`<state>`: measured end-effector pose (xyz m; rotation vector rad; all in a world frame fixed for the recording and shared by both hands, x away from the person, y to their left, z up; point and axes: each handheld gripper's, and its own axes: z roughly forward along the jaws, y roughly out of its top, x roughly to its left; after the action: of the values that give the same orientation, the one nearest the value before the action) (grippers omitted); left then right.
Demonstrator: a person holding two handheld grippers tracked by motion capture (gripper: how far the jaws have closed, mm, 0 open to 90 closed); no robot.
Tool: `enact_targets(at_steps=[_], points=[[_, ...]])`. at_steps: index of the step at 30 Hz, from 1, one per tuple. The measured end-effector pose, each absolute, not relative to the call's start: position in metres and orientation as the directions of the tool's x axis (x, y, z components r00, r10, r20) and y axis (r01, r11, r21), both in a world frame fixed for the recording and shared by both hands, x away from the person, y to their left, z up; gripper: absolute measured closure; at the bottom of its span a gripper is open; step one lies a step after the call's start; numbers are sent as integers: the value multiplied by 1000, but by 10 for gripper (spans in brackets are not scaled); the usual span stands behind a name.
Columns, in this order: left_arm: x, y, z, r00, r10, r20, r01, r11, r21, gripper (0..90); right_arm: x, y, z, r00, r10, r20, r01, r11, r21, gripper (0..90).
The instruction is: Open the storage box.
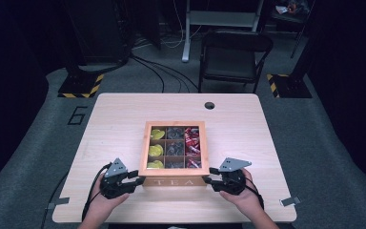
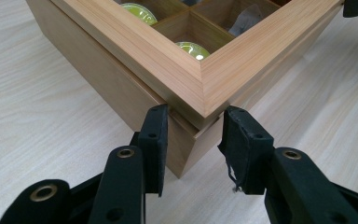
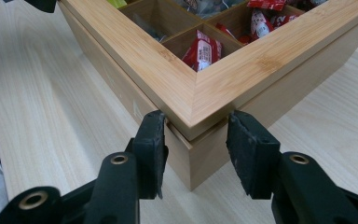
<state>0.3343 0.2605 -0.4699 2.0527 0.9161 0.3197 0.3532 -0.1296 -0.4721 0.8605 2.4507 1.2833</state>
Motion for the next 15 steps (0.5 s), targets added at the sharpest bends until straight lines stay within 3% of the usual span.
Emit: enact_targets(at_steps=[15], points=[[336,258,-464,702,706,-92,487,-382,786,611,357,-128,-469,-800,597,59,382,432,817,545]])
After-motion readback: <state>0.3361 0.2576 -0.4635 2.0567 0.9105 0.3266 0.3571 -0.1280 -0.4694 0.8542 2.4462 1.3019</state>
